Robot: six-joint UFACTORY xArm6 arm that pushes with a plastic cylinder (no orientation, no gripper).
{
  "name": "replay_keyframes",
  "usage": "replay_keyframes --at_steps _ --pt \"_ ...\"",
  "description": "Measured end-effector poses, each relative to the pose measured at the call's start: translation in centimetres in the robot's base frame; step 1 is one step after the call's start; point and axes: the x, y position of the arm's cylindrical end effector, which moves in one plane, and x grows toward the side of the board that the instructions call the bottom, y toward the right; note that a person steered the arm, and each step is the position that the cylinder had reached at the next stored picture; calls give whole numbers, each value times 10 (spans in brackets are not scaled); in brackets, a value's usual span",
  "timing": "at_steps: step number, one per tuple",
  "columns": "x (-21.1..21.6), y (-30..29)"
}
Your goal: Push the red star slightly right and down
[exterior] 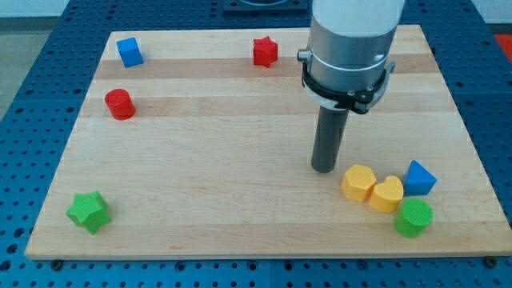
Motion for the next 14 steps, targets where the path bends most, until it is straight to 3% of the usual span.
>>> replay_keyframes --at_steps 2,5,8,10,11,12,14 --pt "9 43" --pt "0 49" --pt "-185 9" --pt "-193 6" --pt "-248 -11" --pt "-263 -33" --pt "-263 -62"
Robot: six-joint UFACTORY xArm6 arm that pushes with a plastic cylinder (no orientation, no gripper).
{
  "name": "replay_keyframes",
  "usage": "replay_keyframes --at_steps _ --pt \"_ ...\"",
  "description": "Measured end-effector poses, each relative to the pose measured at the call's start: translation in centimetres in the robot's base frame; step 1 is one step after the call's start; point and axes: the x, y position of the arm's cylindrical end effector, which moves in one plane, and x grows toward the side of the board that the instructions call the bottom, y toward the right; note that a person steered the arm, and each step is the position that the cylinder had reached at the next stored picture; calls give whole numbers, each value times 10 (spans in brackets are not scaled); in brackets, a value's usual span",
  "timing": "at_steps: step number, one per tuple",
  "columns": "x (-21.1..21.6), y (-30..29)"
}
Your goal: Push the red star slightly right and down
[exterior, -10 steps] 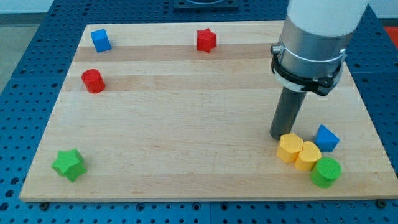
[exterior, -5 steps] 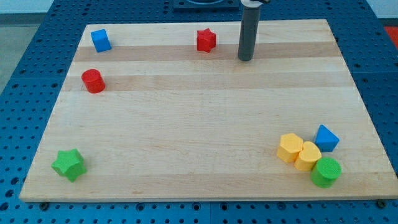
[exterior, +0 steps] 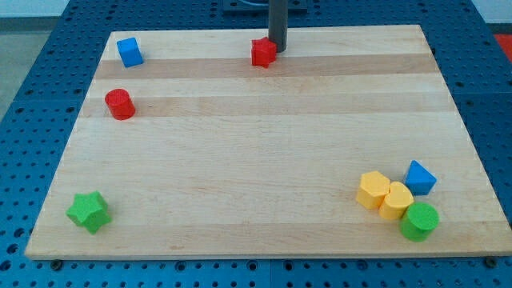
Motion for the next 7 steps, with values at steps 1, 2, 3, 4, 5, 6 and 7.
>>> replay_keyframes --at_steps 1,2,3,4,5,6,7 --pt "-1 -1" --pt "-13 -1" --pt "-50 -13" --pt "-53 -29" --pt "-27 -59" --pt "2 -56" --pt "23 -44"
